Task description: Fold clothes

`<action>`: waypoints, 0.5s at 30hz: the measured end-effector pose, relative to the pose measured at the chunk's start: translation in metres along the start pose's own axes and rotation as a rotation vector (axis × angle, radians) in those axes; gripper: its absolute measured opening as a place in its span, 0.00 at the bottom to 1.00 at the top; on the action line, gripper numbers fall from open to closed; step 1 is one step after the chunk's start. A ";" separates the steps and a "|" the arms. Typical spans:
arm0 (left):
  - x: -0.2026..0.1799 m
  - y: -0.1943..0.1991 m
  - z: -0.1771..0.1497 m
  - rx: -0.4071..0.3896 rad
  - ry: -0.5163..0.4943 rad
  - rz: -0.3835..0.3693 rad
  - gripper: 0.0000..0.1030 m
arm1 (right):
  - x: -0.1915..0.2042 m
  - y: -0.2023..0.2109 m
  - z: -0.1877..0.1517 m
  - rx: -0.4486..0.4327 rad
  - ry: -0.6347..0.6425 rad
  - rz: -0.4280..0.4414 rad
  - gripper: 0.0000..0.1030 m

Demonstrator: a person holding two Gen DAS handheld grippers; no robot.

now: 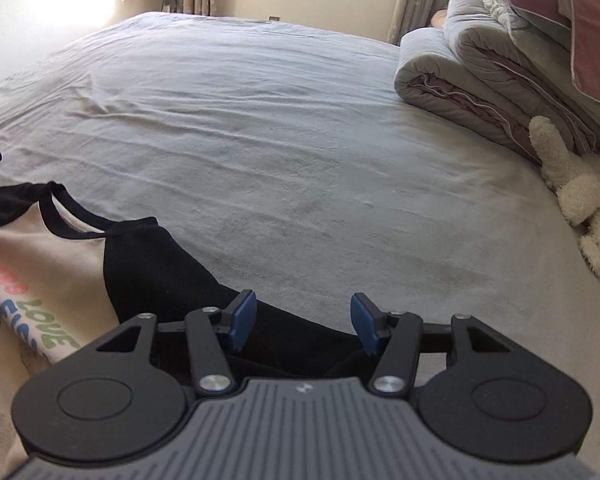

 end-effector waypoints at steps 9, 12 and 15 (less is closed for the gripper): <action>0.003 -0.003 0.002 0.006 -0.002 -0.003 0.90 | 0.017 -0.037 -0.013 0.143 0.245 0.007 0.50; 0.004 -0.004 0.002 0.006 -0.005 -0.001 0.90 | 0.022 -0.040 -0.014 0.174 0.266 0.065 0.36; 0.002 -0.005 0.000 0.007 -0.016 0.003 0.91 | 0.027 -0.042 -0.014 0.222 0.248 0.148 0.16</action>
Point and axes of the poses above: each gripper's, at about its wrist camera, not at the fingertips, and y roughly against the way its jaws point, x to its left, z to its top, the point moved 8 cm from there along -y, roughly the way its jaws point, and after that the axes turned 3 degrees about -z, right-handed, at the moved point
